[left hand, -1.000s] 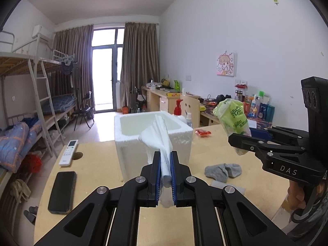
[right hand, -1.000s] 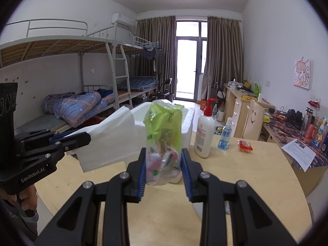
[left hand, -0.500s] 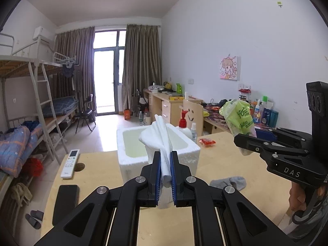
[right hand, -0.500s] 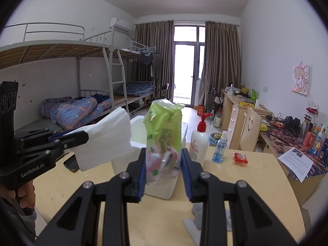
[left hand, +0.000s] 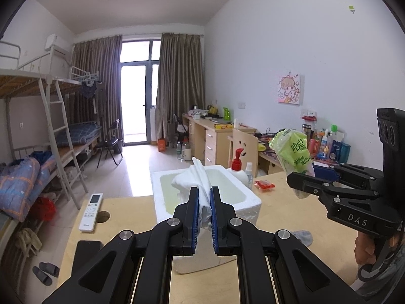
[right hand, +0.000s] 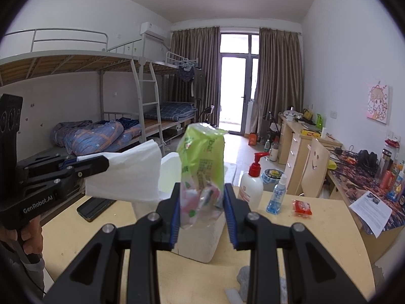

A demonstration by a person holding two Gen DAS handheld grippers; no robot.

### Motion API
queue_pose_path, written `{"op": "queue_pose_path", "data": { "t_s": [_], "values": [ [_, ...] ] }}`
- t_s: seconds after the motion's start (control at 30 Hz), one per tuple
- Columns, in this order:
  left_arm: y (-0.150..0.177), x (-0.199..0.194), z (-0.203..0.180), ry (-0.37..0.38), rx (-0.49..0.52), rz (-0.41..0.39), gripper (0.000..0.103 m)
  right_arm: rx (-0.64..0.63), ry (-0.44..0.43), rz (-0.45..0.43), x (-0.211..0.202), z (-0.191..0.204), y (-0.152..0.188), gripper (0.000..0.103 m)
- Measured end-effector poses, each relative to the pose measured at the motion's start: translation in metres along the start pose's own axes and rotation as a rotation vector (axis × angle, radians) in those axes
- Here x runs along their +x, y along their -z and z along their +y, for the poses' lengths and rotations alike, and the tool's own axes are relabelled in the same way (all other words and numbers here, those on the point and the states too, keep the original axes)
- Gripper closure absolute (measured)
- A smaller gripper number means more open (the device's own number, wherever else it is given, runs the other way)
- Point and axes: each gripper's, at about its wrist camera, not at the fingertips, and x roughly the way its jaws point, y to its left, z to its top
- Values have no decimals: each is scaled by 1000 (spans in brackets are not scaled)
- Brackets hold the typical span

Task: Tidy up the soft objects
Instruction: 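Carry the tissue and packet over to the white foam box, then lower the white tissue into the foam box and open the left gripper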

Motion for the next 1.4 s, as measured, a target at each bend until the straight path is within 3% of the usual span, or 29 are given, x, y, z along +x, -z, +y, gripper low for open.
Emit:
{"op": "queue_pose_path", "data": {
  "t_s": [0.57, 1.3, 1.37, 1.4],
  "values": [
    [-18, 40, 9, -22, 1, 60, 98, -4, -46, 33, 33, -9, -9, 68],
    [-28, 90, -10, 38, 53, 150, 98, 37, 24, 35, 25, -31, -3, 68],
    [-28, 94, -8, 23, 46, 157, 92, 38, 32, 36, 23, -32, -1, 68],
    [-27, 96, -8, 12, 48, 158, 77, 40, 35, 35, 22, -33, -1, 68]
  ]
}}
